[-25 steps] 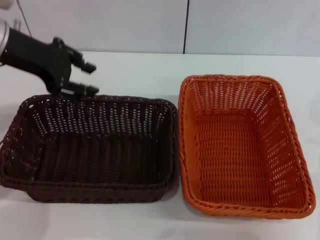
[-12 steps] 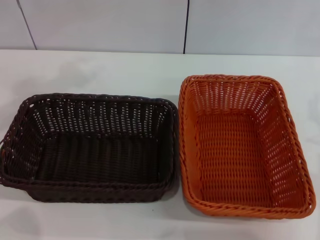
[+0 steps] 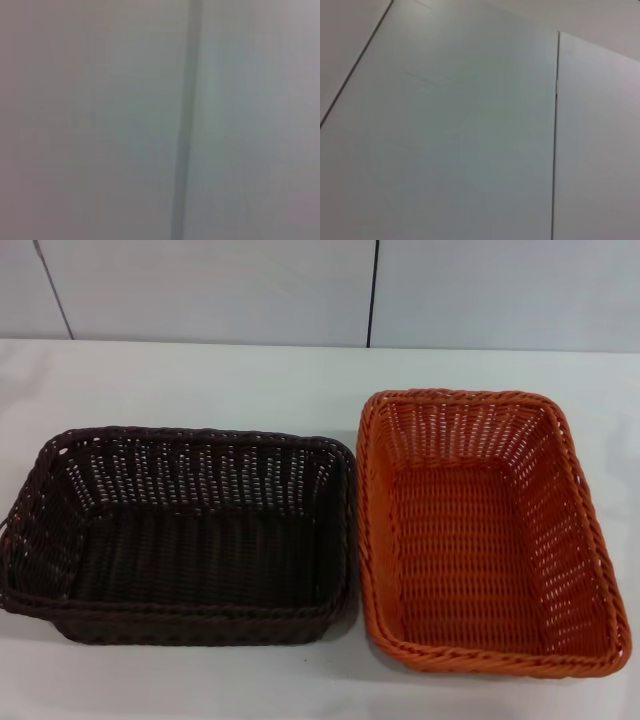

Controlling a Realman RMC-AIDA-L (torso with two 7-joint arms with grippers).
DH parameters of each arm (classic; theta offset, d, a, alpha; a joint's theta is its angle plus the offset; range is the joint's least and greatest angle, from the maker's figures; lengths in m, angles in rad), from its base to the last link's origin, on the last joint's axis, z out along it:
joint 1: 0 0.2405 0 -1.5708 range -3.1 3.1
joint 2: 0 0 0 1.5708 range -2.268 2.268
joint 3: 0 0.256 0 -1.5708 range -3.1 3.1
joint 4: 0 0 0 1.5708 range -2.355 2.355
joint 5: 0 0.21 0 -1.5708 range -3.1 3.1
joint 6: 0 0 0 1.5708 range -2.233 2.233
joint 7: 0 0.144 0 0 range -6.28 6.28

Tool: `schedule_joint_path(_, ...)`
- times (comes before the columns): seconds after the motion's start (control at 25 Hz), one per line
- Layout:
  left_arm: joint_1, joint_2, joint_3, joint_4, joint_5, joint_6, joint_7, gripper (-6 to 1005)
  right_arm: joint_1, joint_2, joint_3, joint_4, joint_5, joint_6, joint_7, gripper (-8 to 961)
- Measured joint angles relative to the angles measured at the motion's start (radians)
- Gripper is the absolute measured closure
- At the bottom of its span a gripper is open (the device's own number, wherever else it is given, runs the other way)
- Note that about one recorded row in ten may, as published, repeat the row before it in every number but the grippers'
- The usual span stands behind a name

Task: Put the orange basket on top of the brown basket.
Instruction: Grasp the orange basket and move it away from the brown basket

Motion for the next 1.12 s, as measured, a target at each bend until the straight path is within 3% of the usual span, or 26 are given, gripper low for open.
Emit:
schedule_joint_path(0.2,0.033,-0.062,-0.055,0.020,-0.128,0.087,0.175,487,0.043,0.000,0.000,-0.034,0.030,0.001,0.001,288)
schedule_joint_path(0.32,0.036,-0.079,-0.088,0.039,-0.135,0.117,0.281,486,0.072,0.000,0.000,-0.053,0.054,0.001,0.002,288)
schedule_joint_path(0.72,0.043,-0.080,-0.162,0.186,-0.131,0.155,0.550,487,0.123,0.000,-0.001,-0.075,0.078,0.047,0.108,289)
schedule_joint_path(1.12,0.080,-0.055,-0.175,0.224,-0.087,0.243,0.604,486,0.055,-0.005,-0.001,0.145,0.078,0.339,0.121,289)
